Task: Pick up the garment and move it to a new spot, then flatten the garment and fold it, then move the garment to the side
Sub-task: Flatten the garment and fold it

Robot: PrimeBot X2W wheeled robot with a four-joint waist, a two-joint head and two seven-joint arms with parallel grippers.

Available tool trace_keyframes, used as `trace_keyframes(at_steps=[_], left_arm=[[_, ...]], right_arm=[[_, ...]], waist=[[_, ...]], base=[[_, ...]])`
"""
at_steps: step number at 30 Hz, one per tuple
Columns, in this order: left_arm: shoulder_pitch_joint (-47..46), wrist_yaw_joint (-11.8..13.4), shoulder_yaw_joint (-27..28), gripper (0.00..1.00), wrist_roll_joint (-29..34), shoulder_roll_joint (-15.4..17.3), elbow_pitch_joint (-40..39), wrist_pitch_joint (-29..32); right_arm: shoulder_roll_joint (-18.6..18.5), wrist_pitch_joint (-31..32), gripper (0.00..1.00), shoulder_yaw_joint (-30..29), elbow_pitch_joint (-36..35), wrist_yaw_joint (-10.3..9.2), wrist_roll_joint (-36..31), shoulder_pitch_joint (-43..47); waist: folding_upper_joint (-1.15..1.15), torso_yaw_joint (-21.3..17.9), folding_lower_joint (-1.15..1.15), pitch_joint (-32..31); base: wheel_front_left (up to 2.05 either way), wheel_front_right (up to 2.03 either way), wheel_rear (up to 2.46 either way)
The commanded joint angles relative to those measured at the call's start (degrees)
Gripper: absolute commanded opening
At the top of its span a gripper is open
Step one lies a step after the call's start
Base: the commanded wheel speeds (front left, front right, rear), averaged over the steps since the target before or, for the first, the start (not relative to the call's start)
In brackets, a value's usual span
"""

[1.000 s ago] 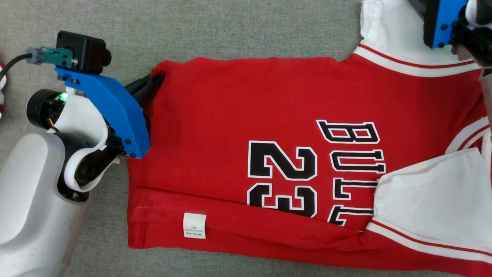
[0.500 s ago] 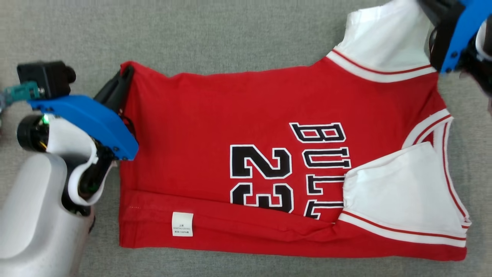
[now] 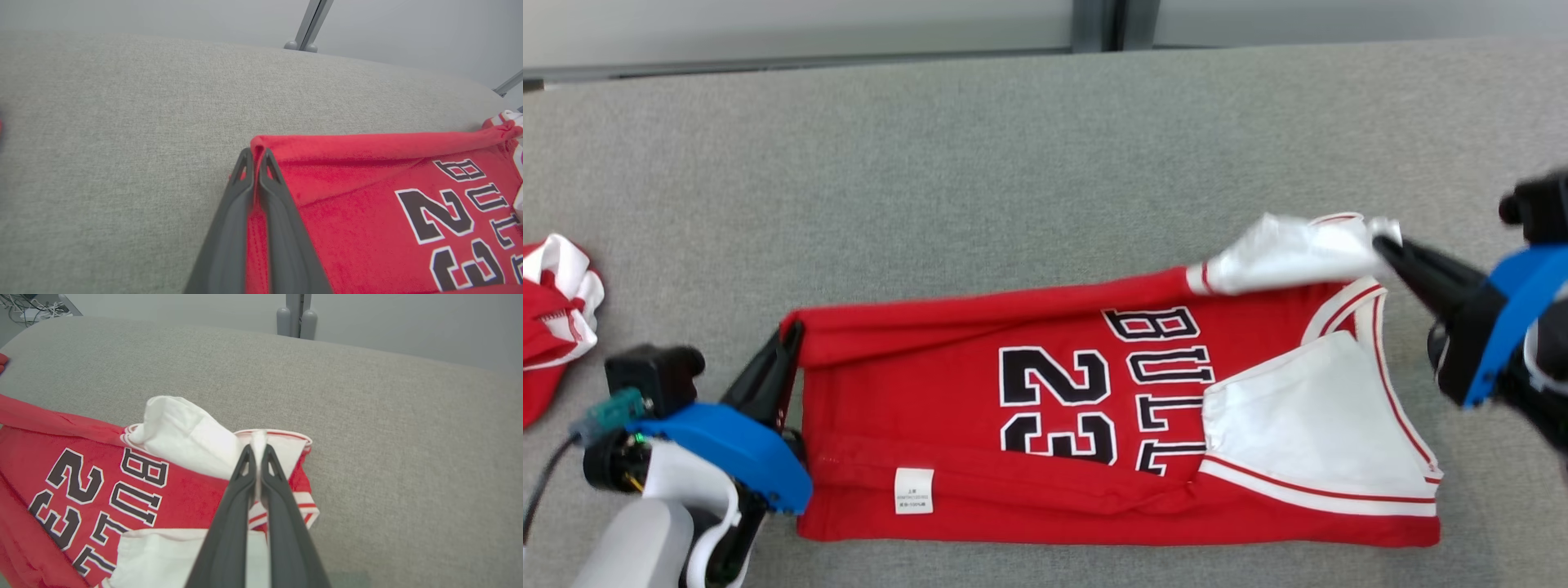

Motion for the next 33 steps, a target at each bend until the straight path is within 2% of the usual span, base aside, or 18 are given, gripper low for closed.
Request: trace_keyframes(at_steps=[1, 8, 15, 16, 17, 18, 22, 27, 33], left_arm=[[1.4, -0.3, -0.34, 0.0, 0.73, -0.02, 0.74, -1.52], [3.84, -0.32, -1.5, 0.0, 3.83, 0.01, 5.66, -7.62], [2.86, 0.64, -1.67, 0.0, 5.11, -0.88, 10.13, -11.52], [2.67, 0.63, -1.8, 0.42, 5.2, -1.09, 10.58, -11.83], [2.56, 0.53, -1.96, 0.68, 5.24, -1.37, 10.93, -12.31], [2.6, 0.42, -2.11, 1.0, 5.12, -1.63, 11.29, -12.62], [3.11, 0.76, -1.57, 1.0, 5.19, -2.45, 12.16, -16.01], [4.4, 2.57, 0.56, 1.0, 6.02, -4.08, 10.3, -20.89], [5.32, 5.02, 1.96, 1.0, 9.68, -5.52, 7.34, -22.03]], right_arm=[[0.12, 0.29, 0.0, -1.27, -1.71, 0.01, 0.14, 3.97], [4.3, 1.64, 0.0, -6.28, -9.42, 0.01, -1.97, 18.49], [8.81, 7.14, 0.0, -9.14, -12.96, 0.01, -4.34, 27.34], [9.55, 7.98, 0.28, -9.79, -13.21, 0.01, -4.53, 28.15], [10.12, 8.62, 1.0, -10.41, -13.63, 0.01, -4.85, 28.71], [10.65, 8.93, 1.0, -11.04, -14.21, 0.01, -5.24, 29.21], [11.98, 10.03, 1.0, -12.79, -16.39, 0.01, -6.76, 30.62], [13.05, 8.78, 1.0, -15.51, -18.76, 0.01, -8.95, 30.09], [16.15, 9.78, 1.0, -19.84, -15.31, 0.01, -13.77, 28.29]], waist=[[0.0, -1.3, 0.02, -1.93], [0.0, -1.84, 0.02, -3.74], [0.0, -2.27, 0.02, -4.62], [0.0, -2.3, 0.02, -4.72], [0.0, -2.28, 0.02, -4.86], [0.0, -2.26, 0.02, -5.0], [0.0, -2.05, 0.02, -5.95], [0.0, -1.3, 0.02, -7.76], [0.0, 0.31, 0.02, -9.55]], base=[[0.0, 0.0, 0.0], [0.0, 0.0, 0.0], [0.0, 0.0, 0.0], [0.0, 0.0, 0.0], [0.0, 0.0, 0.0], [0.0, 0.0, 0.0], [0.0, 0.0, 0.0], [0.0, 0.0, 0.0], [0.0, 0.0, 0.0]])
